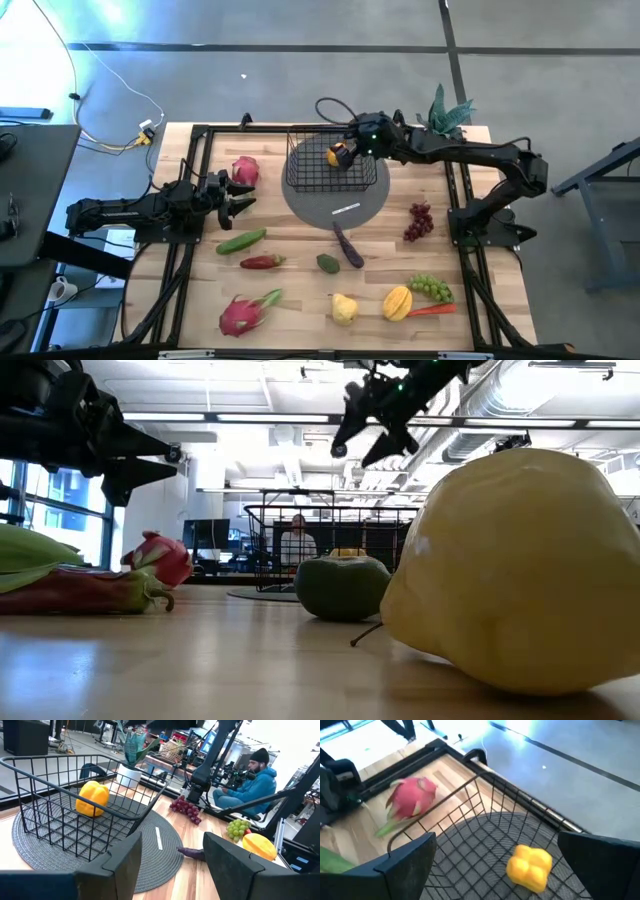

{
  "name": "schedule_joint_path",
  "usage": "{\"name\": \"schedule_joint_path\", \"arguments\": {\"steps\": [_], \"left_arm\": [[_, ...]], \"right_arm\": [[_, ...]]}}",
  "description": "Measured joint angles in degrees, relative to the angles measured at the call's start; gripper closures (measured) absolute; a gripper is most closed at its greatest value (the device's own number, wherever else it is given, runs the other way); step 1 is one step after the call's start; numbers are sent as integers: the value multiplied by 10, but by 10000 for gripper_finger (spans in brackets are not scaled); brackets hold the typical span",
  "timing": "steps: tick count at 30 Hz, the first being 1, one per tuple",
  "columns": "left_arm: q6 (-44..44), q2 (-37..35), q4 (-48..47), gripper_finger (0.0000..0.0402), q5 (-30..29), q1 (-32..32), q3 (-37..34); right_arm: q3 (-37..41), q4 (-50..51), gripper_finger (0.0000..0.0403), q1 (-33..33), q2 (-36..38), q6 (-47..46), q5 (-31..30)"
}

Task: Build produce basket
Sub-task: Put the bottom pink dragon fruit into the black wire basket

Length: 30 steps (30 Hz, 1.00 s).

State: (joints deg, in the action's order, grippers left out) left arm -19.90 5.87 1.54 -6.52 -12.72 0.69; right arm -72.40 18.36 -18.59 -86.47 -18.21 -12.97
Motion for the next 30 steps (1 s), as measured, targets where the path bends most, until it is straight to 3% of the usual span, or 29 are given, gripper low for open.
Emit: {"name": "schedule_joint_path", "arguments": {"steps": [14, 30], "left_arm": [[0, 0, 0, 202, -1, 0, 0], [-5, 0, 0, 202, -1, 0, 0]], "right_arm": [[-149, 126, 4, 43, 8, -40, -5], [-180, 128, 4, 104, 8, -155, -61]]}}
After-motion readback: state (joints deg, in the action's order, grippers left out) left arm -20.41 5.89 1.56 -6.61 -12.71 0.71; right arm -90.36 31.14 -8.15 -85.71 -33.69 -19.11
